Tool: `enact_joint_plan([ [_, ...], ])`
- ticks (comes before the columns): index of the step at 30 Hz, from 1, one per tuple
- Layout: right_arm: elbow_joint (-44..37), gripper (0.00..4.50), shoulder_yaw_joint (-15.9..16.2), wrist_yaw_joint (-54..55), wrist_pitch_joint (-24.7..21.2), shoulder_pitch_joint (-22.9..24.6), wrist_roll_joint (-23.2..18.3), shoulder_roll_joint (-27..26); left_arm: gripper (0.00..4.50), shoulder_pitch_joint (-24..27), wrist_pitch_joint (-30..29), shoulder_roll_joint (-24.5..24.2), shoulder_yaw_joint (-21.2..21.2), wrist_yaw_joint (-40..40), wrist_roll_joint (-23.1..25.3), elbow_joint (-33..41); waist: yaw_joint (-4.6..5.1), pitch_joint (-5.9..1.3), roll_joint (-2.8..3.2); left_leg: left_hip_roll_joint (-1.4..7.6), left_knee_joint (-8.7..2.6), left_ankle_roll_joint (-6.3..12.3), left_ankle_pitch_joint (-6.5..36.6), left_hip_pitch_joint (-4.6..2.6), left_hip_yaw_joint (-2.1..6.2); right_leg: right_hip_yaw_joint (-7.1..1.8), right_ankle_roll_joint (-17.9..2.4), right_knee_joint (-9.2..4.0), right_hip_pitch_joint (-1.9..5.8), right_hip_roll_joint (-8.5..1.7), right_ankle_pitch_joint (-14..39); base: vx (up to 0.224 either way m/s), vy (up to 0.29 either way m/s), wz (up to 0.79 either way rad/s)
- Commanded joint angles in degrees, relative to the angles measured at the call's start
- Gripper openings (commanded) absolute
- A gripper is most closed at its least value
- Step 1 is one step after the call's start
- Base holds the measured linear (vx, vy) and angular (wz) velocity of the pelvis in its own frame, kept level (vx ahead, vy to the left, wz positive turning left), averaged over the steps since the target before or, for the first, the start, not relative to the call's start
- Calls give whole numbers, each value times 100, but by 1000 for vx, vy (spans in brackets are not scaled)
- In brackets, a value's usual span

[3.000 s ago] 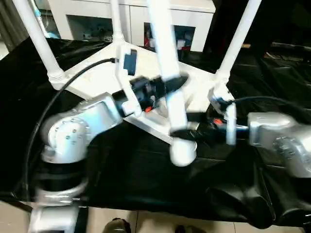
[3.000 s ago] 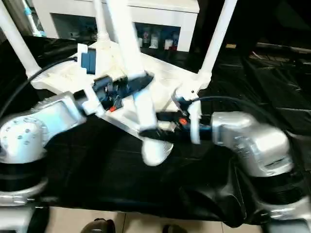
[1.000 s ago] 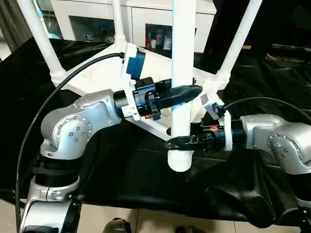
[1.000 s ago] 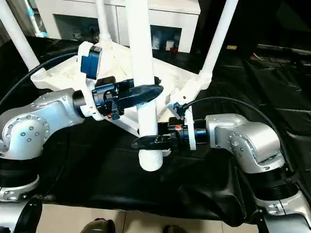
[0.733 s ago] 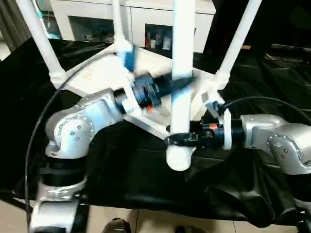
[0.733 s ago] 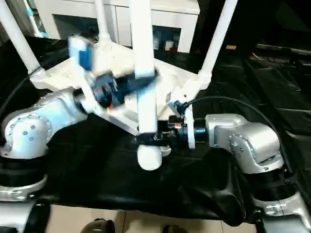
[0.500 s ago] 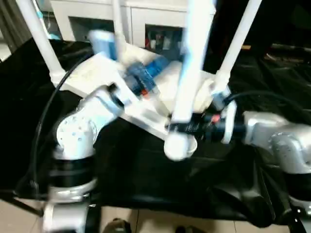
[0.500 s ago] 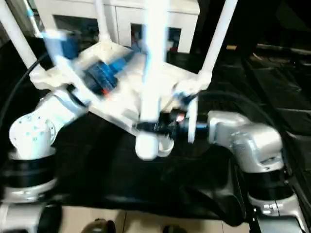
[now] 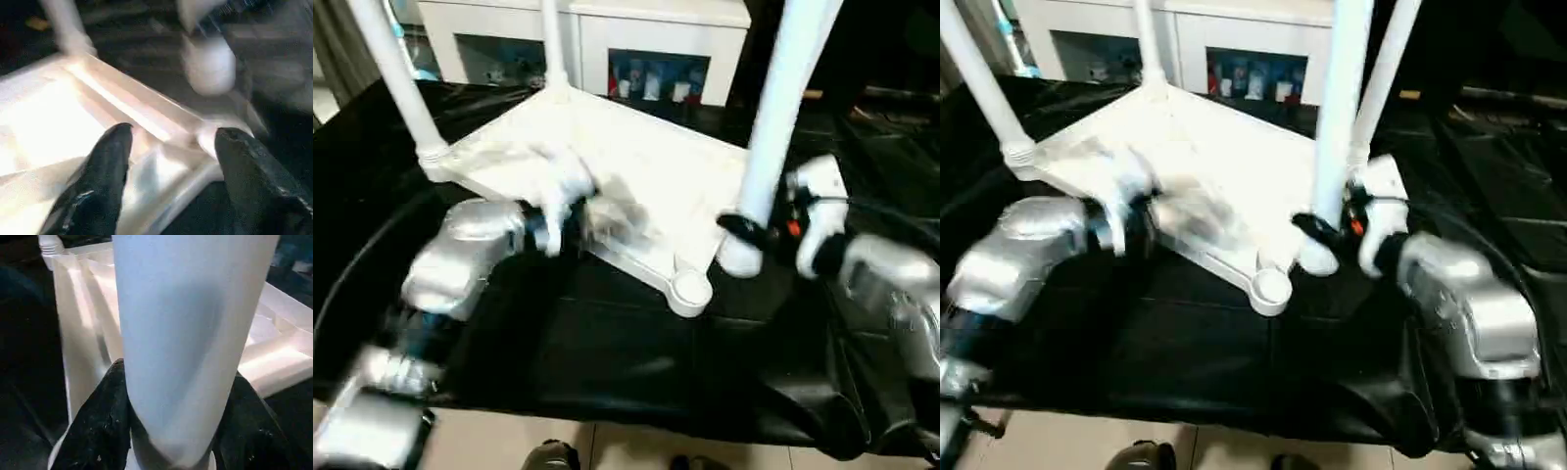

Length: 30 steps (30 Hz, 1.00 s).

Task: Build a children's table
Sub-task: Insert table leg to table base

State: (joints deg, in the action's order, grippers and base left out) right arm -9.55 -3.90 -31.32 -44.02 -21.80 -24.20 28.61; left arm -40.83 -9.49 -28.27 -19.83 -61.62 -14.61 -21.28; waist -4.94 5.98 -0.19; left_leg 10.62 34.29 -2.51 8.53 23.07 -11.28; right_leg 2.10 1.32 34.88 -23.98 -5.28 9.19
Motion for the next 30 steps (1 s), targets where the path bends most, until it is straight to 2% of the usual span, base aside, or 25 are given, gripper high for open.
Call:
enact_joint_plan([
  [1, -329, 186, -189, 217, -118, 124, -100, -69, 330, -262, 724, 79, -445, -370, 609, -670, 34, -451, 79, 153, -456, -342, 1718, -209, 105, -190, -1032, -400, 213, -208, 1189, 0, 0, 0],
  [3, -484, 186, -180, 254, -142, 286, -84, -91, 330, -451, 1112, 209, -587, -438, 916, -1231, 30, -457, 59, 158, -447, -290, 1656, -202, 99, -191, -1106, -393, 241, -224, 1104, 0, 0, 0],
  [5, -590, 186, -144, 259, -126, 416, -36, -91, 330, -638, 1431, 308, -683, -498, 1171, -1714, 32, -446, 99, 156, -443, -238, 1652, -200, 95, -191, -1154, -410, 248, -228, 1115, 0, 0, 0],
  [7, -712, 186, -128, 233, -93, 557, -3, -75, 301, -905, 1738, 414, -780, -514, 1446, -2291, 40, -445, 102, 161, -445, -228, 1692, -204, 97, -188, -1213, -409, 256, -235, 1166, 0, 0, 0],
  [8, -752, 186, -131, 231, -92, 593, -2, -70, 294, -979, 1809, 442, -802, -496, 1511, -2430, 43, -429, 145, 170, -451, -236, 1778, -214, 104, -189, -1241, -415, 248, -243, 1236, 0, 0, 0],
  [10, -913, 186, -153, 245, -97, 739, -19, -28, 290, -1312, 2067, 536, -973, -347, 1720, -3028, 52, -421, 129, 166, -453, -229, 1866, -217, 108, -188, -1253, -425, 259, -243, 1362, 0, 0, 0],
  [11, -947, 186, -156, 253, -100, 769, -21, -15, 273, -1395, 2152, 550, -1044, -243, 1807, -3173, 45, -418, 147, 176, -453, -228, 1883, -235, 109, -193, -1258, -433, 242, -250, 1394, 0, 0, 0],
  [14, -1048, 186, -184, 280, -139, 845, -41, 3, 252, -1593, 2388, 611, -1181, -107, 2011, -3585, 57, -402, 143, 176, -457, -196, 1900, -217, 111, -192, -1268, -450, 252, -252, 1450, 0, 0, 0],
  [16, -1125, 186, -195, 301, -167, 900, -51, 32, 250, -1711, 2580, 686, -1237, 4, 2175, -3868, 59, -416, 141, 174, -449, -163, 1839, -211, 112, -192, -1286, -448, 264, -259, 1477, 0, 0, 0],
  [19, -1183, 186, -195, 295, -166, 954, -54, 83, 218, -1859, 2861, 805, -1307, 27, 2450, -4252, 75, -431, 126, 179, -445, -118, 1797, -207, 114, -189, -1299, -451, 273, -260, 1441, 0, 0, 0],
  [24, -1205, 186, -156, 220, -135, 975, -12, 141, 197, -2079, 3132, 958, -1401, 126, 2770, -4700, 96, -431, 114, 180, -438, -56, 1781, -199, 111, -188, -1356, -467, 273, -267, 1455, 0, 0, 0],
  [25, -1205, 186, -151, 212, -127, 976, -8, 146, 172, -2142, 3184, 988, -1461, 260, 2866, -4799, 101, -438, 109, 180, -433, -41, 1782, -200, 111, -186, -1346, -464, 273, -266, 1452, 0, 0, 0],
  [28, -1204, 186, -122, 197, -95, 969, 3, 161, 165, -2247, 3269, 1047, -1543, 449, 3015, -4958, 111, -431, 117, 183, -435, -7, 1747, -192, 114, -184, -1385, -461, 275, -270, 1413, 0, 0, 0],
  [30, -1205, 186, -94, 189, -65, 972, 8, 185, 144, -2294, 3353, 1083, -1566, 428, 3124, -5057, 116, -430, 112, 186, -434, 3, 1756, -195, 111, -186, -1407, -468, 280, -277, 1421, 0, 0, 0],
])
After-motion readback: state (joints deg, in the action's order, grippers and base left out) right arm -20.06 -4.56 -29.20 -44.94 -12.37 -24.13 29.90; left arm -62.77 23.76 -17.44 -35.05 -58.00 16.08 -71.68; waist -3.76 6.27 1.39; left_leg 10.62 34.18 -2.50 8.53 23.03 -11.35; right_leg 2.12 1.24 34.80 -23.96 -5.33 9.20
